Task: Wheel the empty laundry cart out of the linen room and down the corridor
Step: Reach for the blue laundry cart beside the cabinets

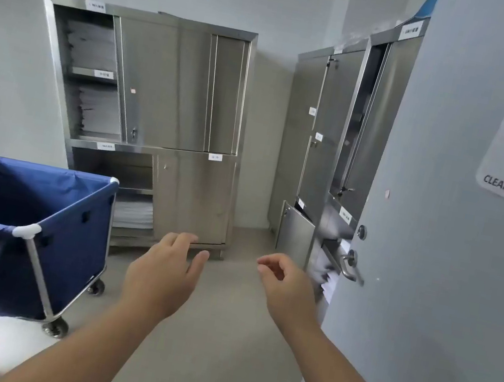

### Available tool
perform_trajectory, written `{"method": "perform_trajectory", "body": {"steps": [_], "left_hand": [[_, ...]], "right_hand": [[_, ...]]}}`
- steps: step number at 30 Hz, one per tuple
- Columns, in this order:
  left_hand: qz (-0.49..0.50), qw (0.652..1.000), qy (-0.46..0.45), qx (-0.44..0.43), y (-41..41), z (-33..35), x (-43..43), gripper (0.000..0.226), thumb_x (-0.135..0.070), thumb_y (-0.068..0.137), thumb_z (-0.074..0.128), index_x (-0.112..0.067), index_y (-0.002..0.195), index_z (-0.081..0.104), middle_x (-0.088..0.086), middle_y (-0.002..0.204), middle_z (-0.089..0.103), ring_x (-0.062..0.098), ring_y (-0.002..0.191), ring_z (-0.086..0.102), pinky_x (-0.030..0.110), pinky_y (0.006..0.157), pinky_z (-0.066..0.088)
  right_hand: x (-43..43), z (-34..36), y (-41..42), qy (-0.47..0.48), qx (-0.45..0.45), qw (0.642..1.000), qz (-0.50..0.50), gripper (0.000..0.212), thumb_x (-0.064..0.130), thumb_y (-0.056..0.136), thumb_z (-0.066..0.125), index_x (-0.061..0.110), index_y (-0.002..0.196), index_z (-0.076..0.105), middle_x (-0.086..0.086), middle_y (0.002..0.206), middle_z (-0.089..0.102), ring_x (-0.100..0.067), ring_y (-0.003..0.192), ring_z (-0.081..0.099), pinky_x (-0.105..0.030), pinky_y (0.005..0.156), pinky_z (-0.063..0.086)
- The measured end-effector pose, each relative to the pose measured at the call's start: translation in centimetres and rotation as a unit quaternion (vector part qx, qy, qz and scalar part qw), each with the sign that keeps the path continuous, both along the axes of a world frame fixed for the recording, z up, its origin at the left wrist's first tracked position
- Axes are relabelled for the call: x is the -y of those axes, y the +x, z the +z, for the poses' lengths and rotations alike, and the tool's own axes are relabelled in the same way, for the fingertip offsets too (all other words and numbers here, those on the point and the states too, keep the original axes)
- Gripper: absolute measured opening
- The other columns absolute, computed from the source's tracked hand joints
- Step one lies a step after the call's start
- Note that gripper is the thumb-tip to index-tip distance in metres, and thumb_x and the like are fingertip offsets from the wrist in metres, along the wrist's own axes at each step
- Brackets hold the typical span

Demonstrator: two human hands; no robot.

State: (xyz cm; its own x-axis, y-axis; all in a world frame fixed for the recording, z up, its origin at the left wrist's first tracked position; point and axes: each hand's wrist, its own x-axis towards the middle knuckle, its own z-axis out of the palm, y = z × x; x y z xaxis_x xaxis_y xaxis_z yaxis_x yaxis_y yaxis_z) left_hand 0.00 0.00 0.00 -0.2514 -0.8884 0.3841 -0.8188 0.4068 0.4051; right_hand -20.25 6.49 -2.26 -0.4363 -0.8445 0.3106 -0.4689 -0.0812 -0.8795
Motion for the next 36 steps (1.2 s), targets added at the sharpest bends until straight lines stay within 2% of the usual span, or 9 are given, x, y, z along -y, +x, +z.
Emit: {"method": "perform_trajectory", "body": {"steps": [9, 16, 18, 20, 22, 26, 29, 33, 36], "left_hand": [[-0.021, 0.998, 0.019, -0.064, -0.5, 2.0, 14.1, 0.043, -0.049, 0.105, 0.042, -0.025, 0.139, 0.051, -0.003, 0.138, 0.057, 0.021, 0.116, 0.059, 0.046, 0.09, 0.052], [-0.016, 0.997, 0.023, -0.077, -0.5, 0.8, 24.1, 0.043, -0.049, 0.104, 0.04, -0.027, 0.139, 0.052, -0.004, 0.14, 0.056, 0.02, 0.116, 0.059, 0.045, 0.089, 0.051], [-0.006, 0.999, 0.012, -0.038, -1.0, 0.1, 27.5, 0.047, -0.05, 0.104, 0.039, -0.026, 0.142, 0.05, -0.002, 0.145, 0.053, 0.023, 0.124, 0.054, 0.045, 0.092, 0.048], [0.011, 1.0, -0.001, 0.029, -1.6, -0.6, 31.2, 0.052, -0.05, 0.105, 0.038, -0.023, 0.148, 0.046, 0.002, 0.154, 0.046, 0.025, 0.138, 0.042, 0.046, 0.106, 0.038], [0.027, 0.998, 0.001, 0.052, -2.3, -1.2, 35.2, 0.053, -0.05, 0.106, 0.038, -0.022, 0.15, 0.045, 0.002, 0.159, 0.042, 0.025, 0.143, 0.038, 0.045, 0.112, 0.034], [0.063, 0.997, 0.035, -0.014, -4.1, -1.6, 43.3, 0.051, -0.053, 0.104, 0.037, -0.027, 0.147, 0.047, -0.004, 0.157, 0.041, 0.023, 0.135, 0.046, 0.046, 0.097, 0.048], [0.078, 0.996, 0.045, -0.027, -5.1, -1.9, 48.9, 0.053, -0.055, 0.102, 0.035, -0.03, 0.147, 0.045, -0.008, 0.156, 0.04, 0.02, 0.133, 0.047, 0.046, 0.094, 0.05], [0.108, 0.991, 0.052, -0.067, -5.3, -2.2, 56.0, 0.048, -0.054, 0.104, 0.036, -0.032, 0.146, 0.044, -0.012, 0.154, 0.042, 0.018, 0.127, 0.05, 0.041, 0.09, 0.048], [0.123, 0.988, 0.049, -0.086, -4.6, -2.6, 61.4, 0.049, -0.058, 0.102, 0.036, -0.038, 0.146, 0.043, -0.015, 0.155, 0.041, 0.015, 0.128, 0.05, 0.041, 0.091, 0.046]], "right_hand": [[13.7, 2.7, 0.4, -0.018, 0.012, 1.0, -0.007, 0.009, 0.022, 0.09, 0.065, 0.03, 0.087, 0.068, 0.011, 0.08, 0.067, 0.004, 0.079, 0.059, -0.006, 0.063, 0.04], [24.3, 1.8, 0.3, -0.036, 0.026, 0.999, 0.013, 0.007, 0.027, 0.093, 0.063, 0.029, 0.091, 0.069, 0.012, 0.079, 0.067, 0.001, 0.079, 0.06, -0.01, 0.064, 0.04], [28.2, 0.9, -0.4, -0.019, -0.008, 0.999, 0.034, 0.013, 0.032, 0.096, 0.059, 0.031, 0.104, 0.069, 0.014, 0.092, 0.066, 0.0, 0.089, 0.058, -0.016, 0.073, 0.042], [32.5, -0.1, -1.4, 0.017, -0.078, 0.995, 0.064, 0.028, 0.04, 0.098, 0.052, 0.034, 0.123, 0.062, 0.016, 0.113, 0.059, -0.001, 0.103, 0.053, -0.024, 0.087, 0.042], [36.9, -0.8, -2.8, 0.039, -0.106, 0.991, 0.074, 0.034, 0.044, 0.099, 0.047, 0.036, 0.13, 0.056, 0.016, 0.122, 0.053, -0.005, 0.113, 0.049, -0.032, 0.093, 0.042], [47.0, -1.1, -5.7, 0.033, -0.068, 0.993, 0.088, 0.028, 0.044, 0.098, 0.047, 0.037, 0.124, 0.058, 0.011, 0.121, 0.055, -0.004, 0.108, 0.054, -0.029, 0.084, 0.043], [53.8, -1.2, -6.9, 0.038, -0.055, 0.992, 0.109, 0.028, 0.044, 0.097, 0.05, 0.039, 0.124, 0.058, 0.01, 0.121, 0.056, -0.003, 0.106, 0.055, -0.023, 0.079, 0.04], [62.2, -1.3, -7.2, 0.024, -0.041, 0.988, 0.145, 0.026, 0.039, 0.098, 0.052, 0.037, 0.123, 0.059, 0.011, 0.121, 0.058, -0.002, 0.108, 0.055, -0.02, 0.083, 0.039], [68.2, -1.6, -6.2, -0.004, -0.043, 0.984, 0.17, 0.025, 0.037, 0.098, 0.054, 0.038, 0.123, 0.058, 0.013, 0.119, 0.059, -0.002, 0.11, 0.054, -0.025, 0.088, 0.043]]}}
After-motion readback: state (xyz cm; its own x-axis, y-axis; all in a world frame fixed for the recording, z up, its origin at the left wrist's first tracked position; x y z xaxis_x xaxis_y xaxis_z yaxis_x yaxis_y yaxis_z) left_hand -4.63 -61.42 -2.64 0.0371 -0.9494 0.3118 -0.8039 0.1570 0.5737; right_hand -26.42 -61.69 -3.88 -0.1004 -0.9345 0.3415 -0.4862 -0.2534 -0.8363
